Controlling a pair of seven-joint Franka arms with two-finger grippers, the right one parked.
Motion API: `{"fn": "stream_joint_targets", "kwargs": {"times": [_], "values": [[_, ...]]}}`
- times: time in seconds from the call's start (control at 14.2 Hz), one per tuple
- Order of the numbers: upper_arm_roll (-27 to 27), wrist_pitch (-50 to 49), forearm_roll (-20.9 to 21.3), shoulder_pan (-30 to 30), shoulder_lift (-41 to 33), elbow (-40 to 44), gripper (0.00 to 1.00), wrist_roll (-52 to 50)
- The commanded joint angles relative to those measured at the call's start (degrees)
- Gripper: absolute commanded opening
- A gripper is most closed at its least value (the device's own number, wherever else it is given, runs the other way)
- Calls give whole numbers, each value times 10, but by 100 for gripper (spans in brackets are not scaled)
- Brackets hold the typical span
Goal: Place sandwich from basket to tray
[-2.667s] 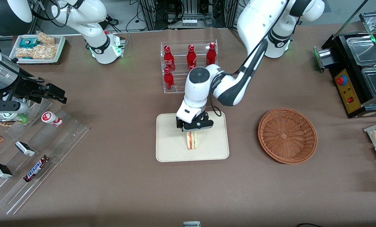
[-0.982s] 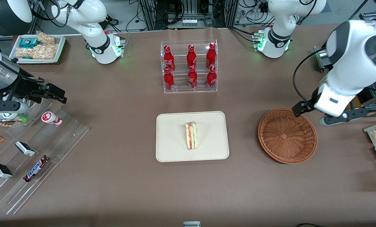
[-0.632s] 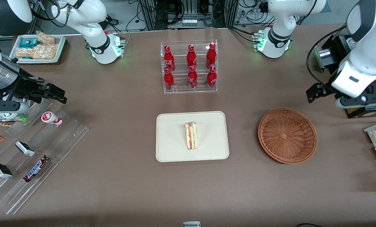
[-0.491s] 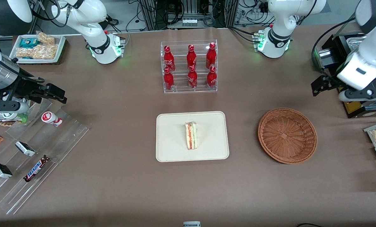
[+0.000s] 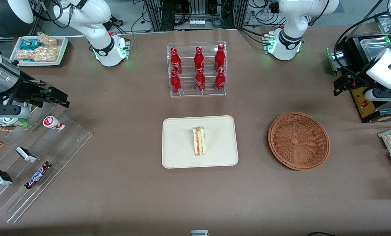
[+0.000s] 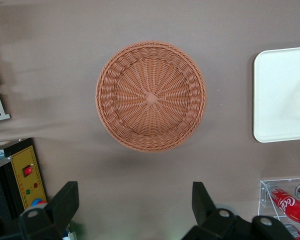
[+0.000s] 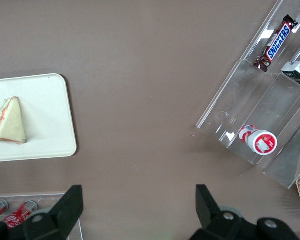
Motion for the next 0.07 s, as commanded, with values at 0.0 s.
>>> {"fn": "stream_joint_targets", "kwargs": {"times": [0.0], "values": [[-2,-13,-8,-1,4,6,100,8]]}}
